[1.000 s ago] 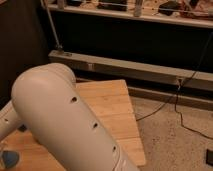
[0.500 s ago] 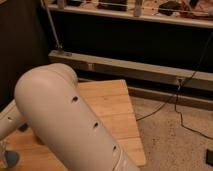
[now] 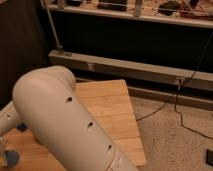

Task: Place the ceramic cup over the eraser

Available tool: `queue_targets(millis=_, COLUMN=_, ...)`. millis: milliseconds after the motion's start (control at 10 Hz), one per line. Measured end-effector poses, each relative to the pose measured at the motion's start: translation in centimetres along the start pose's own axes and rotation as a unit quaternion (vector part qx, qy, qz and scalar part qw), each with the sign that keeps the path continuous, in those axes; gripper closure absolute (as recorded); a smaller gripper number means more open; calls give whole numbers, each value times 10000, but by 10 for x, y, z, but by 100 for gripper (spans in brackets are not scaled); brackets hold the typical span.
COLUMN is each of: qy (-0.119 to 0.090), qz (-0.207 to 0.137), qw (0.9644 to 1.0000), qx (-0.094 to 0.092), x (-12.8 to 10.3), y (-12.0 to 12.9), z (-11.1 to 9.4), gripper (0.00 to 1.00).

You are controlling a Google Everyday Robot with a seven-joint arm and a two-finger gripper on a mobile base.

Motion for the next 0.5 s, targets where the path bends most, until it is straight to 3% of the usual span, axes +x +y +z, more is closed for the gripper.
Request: queue_targets(millis=500, qy=99, qz=-25, qw=9996, qx=-258, x=-2, y=8, z=13, gripper=37)
